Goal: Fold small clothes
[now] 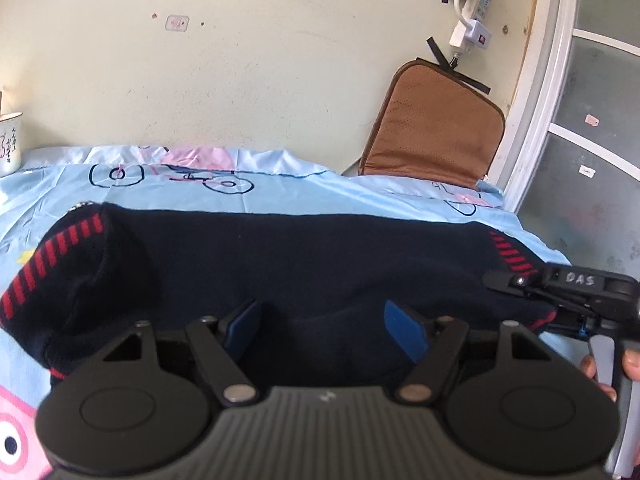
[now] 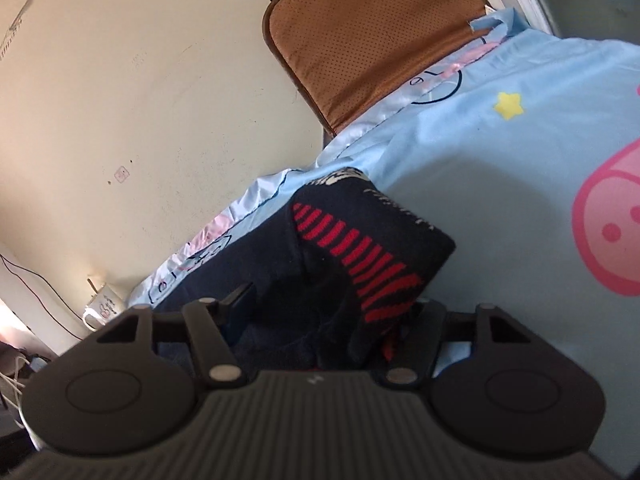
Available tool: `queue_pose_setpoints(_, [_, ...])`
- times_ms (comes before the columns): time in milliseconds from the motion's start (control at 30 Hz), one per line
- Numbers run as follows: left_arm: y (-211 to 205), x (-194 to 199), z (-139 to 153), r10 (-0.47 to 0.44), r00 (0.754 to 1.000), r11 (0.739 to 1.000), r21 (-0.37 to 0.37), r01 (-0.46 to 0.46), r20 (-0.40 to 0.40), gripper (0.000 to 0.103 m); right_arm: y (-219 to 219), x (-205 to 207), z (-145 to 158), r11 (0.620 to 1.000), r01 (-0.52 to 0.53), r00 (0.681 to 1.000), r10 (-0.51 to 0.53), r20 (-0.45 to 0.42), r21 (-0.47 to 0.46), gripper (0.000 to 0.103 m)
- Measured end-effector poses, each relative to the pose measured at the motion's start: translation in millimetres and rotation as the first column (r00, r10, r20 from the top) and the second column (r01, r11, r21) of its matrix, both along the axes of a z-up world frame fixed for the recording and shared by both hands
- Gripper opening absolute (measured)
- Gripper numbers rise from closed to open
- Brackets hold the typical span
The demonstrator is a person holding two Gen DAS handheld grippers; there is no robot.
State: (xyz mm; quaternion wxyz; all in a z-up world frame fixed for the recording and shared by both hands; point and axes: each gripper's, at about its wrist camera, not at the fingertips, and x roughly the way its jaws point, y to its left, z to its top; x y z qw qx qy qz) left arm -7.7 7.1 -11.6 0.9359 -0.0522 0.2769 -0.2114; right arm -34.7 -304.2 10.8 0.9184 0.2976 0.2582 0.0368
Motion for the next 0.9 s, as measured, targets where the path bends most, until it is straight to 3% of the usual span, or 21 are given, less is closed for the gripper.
queue_pose_setpoints(67, [8.5,-3.7,5.0,0.007,1.0,0.999,-0.035,-0.007,0.007,0.07,-8.3,-1.9,1.1,0.999,0.012,1.0,-0.013,0.021,0.041,0.028])
queue_pose_setpoints(167, [45.6,-11.2,28.8,0.112,0.993,0.985,-0.137,-0.106,0.033,0.074,-6.5,2.7,8.6,0.999,0.01,0.999,-0.008,0.034,-0.037,0.027])
queue_pose_setpoints(233, [74.4,-18.8,44.5,0.254,0.962,0.959,-0.153,-0.238,0.099,0.085,-5.1,4.9,5.7,0.999,0.002,0.999,0.0,0.032,-0.051,0.027])
queue_pose_setpoints(267, [85.6,-18.9,48.6,0.341,0.933,0.936,-0.134,-0.326,0.113,0.092,-6.3,5.5,2.2,0.999,0.001,1.0,0.0,0.028,-0.039,0.028])
queue_pose_setpoints(333, [106.1,-7.2,47.0,0.447,0.891,0.894,-0.065,-0.443,0.073,0.092,-13.4,6.4,-0.1,1.0,-0.009,1.0,0.009,0.026,0.02,0.034])
queue_pose_setpoints(433, [132.0,17.6,27.3,0.466,0.872,0.878,-0.046,-0.477,-0.149,0.077,-25.6,5.1,-5.0,0.994,0.008,1.0,-0.01,0.02,0.111,0.054])
queue_pose_setpoints(467, [136.7,22.8,19.0,0.438,0.872,0.885,-0.066,-0.461,-0.218,0.061,-28.2,3.7,-5.5,0.99,0.004,0.999,-0.009,0.032,0.138,0.056])
queue_pose_setpoints(500, [138.7,26.3,12.3,0.408,0.871,0.891,-0.089,-0.445,-0.273,0.035,-28.9,3.1,-5.8,0.989,0.001,0.999,-0.006,0.037,0.147,0.056])
queue_pose_setpoints(533, [140.0,25.8,4.5,0.375,0.871,0.896,-0.118,-0.428,-0.317,0.024,-27.5,3.2,-5.2,0.99,-0.003,0.999,-0.003,0.037,0.143,0.056])
queue_pose_setpoints(600, [130.0,14.3,11.6,0.364,0.887,0.908,-0.105,-0.406,-0.285,0.013,-22.8,3.9,-3.5,0.993,-0.008,1.0,0.005,0.03,0.116,0.057])
queue_pose_setpoints(700, [112.2,-7.2,28.2,0.344,0.915,0.934,-0.026,-0.357,-0.208,0.012,-20.6,4.8,-2.9,0.994,-0.021,0.999,0.018,0.029,0.104,0.057])
queue_pose_setpoints(767, [109.7,-7.9,26.7,0.364,0.909,0.93,0.032,-0.365,-0.203,0.013,-23.7,4.2,-4.0,0.993,-0.01,0.999,0.006,0.036,0.12,0.057])
queue_pose_setpoints(833, [113.7,0.2,13.9,0.392,0.887,0.919,0.064,-0.388,-0.243,0.021,-27.0,3.6,-5.0,0.991,0.004,0.999,-0.01,0.046,0.135,0.057])
queue_pose_setpoints(900, [116.4,-3.1,12.6,0.414,0.882,0.91,0.069,-0.409,-0.225,0.037,-32.5,-0.9,-5.8,0.987,0.024,0.998,-0.034,0.056,0.161,0.057])
